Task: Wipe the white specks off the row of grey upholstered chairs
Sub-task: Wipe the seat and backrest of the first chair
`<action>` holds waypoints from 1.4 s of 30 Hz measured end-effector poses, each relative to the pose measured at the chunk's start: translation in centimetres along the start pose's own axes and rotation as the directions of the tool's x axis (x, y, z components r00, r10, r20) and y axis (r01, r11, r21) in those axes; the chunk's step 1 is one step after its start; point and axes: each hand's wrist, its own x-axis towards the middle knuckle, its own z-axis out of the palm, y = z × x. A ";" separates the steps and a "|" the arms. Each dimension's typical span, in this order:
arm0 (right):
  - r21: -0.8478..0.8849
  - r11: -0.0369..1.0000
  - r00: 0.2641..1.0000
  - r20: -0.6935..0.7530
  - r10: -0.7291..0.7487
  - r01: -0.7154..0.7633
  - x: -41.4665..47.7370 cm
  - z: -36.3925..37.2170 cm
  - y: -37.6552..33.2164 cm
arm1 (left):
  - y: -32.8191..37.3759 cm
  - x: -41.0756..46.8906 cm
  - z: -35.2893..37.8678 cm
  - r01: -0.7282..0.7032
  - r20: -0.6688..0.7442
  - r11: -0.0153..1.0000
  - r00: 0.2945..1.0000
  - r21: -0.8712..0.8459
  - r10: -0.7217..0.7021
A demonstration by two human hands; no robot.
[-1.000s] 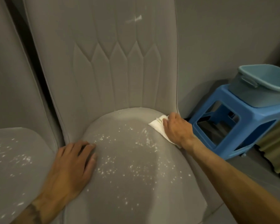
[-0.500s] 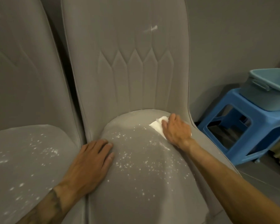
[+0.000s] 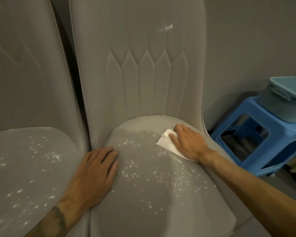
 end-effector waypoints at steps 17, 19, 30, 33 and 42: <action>0.037 0.989 0.990 -0.009 0.141 -0.140 3.6 0.3 -2.3 | 0.3 0.1 -0.1 0.027 -0.006 1.000 1.000 -0.010 -0.027; 0.074 0.997 1.000 0.013 -0.004 0.003 2.3 1.1 -4.3 | 0.2 0.0 0.1 0.023 -0.016 1.000 1.000 -0.013 -0.024; 0.056 0.993 0.994 0.019 0.106 -0.106 4.2 1.1 -4.8 | -0.1 0.0 0.3 -0.007 -0.049 1.000 0.999 -0.030 0.006; 0.102 0.985 0.988 0.054 -0.145 0.139 1.8 1.0 -5.3 | -0.2 0.1 0.3 -0.008 -0.049 1.000 0.999 -0.023 0.007; 0.023 0.996 0.996 -0.002 0.090 -0.090 0.5 0.3 -1.6 | -0.4 0.0 0.6 -0.025 -0.071 0.999 0.997 -0.034 0.022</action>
